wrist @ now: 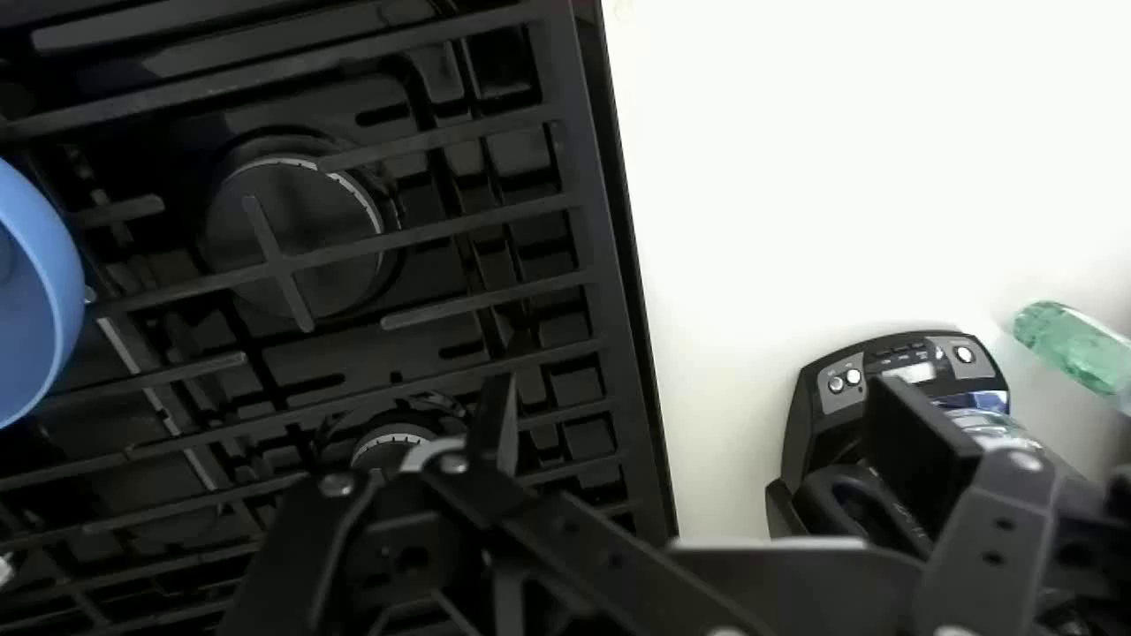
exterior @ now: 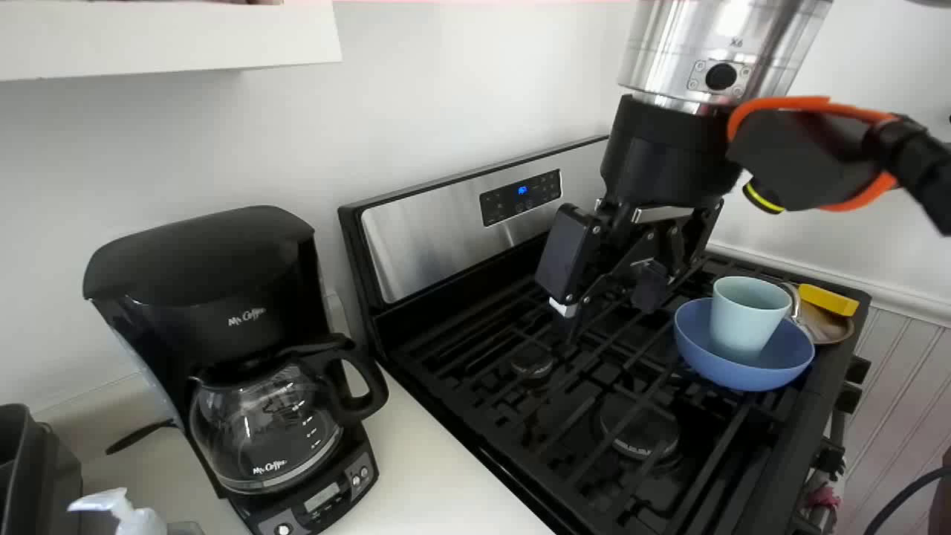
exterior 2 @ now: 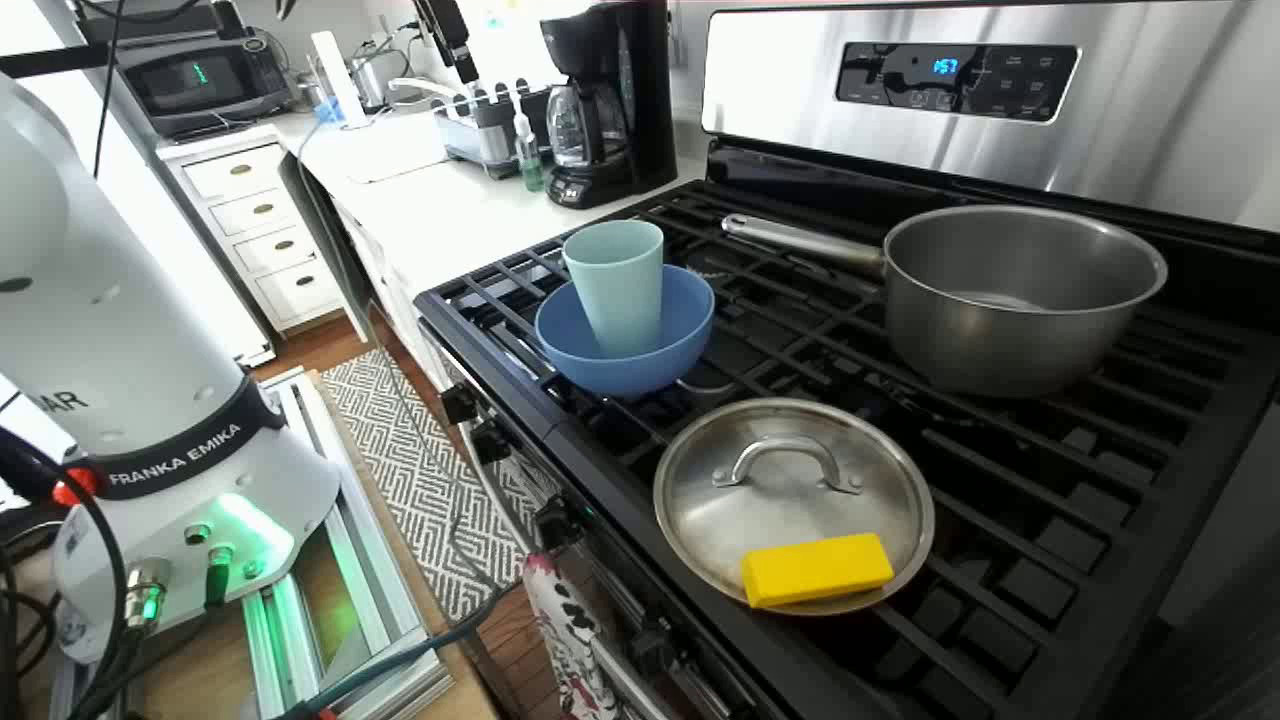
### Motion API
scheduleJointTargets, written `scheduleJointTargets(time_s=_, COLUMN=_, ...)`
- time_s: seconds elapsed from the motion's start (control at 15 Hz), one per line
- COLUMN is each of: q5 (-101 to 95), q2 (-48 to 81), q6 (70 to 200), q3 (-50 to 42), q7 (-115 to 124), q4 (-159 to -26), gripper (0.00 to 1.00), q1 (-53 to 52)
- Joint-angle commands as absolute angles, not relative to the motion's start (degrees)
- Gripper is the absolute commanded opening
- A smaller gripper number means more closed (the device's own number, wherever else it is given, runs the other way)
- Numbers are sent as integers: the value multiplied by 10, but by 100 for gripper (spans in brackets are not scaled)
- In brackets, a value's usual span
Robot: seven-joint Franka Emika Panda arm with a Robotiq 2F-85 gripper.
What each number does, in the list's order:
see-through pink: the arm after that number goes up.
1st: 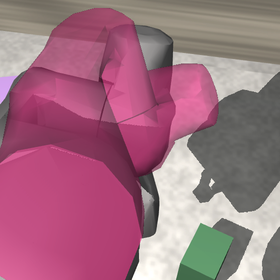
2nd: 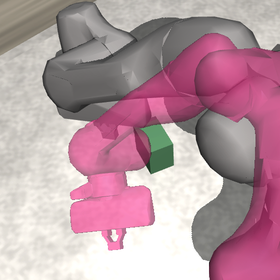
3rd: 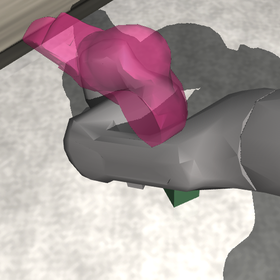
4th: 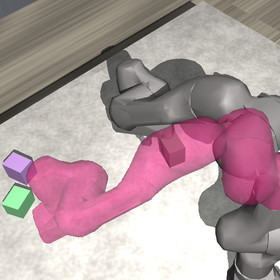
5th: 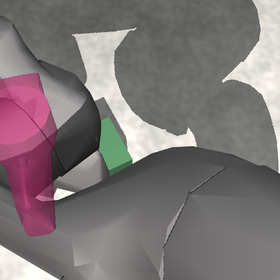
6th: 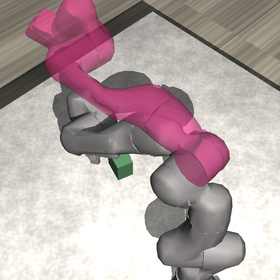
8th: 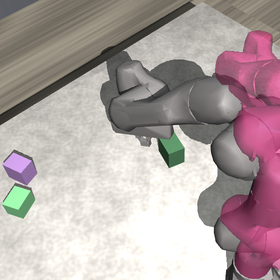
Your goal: Pick up the coffee jar and put it on the kitchen counter
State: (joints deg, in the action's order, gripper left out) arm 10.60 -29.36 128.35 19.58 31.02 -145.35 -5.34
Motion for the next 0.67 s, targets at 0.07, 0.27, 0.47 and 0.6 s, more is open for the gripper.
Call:
scheduleJointTargets(time_s=0.07, q5=100, q2=-292, q6=1283, q3=188, q7=314, q4=-1453, gripper=100, q1=-62)
scheduleJointTargets(time_s=0.27, q5=110, q2=-284, q6=1284, q3=178, q7=292, q4=-1446, gripper=100, q1=-69)
scheduleJointTargets(time_s=0.47, q5=118, q2=-269, q6=1257, q3=129, q7=161, q4=-1422, gripper=100, q1=-95)
scheduleJointTargets(time_s=0.6, q5=117, q2=-260, q6=1222, q3=96, q7=86, q4=-1405, gripper=100, q1=-103)
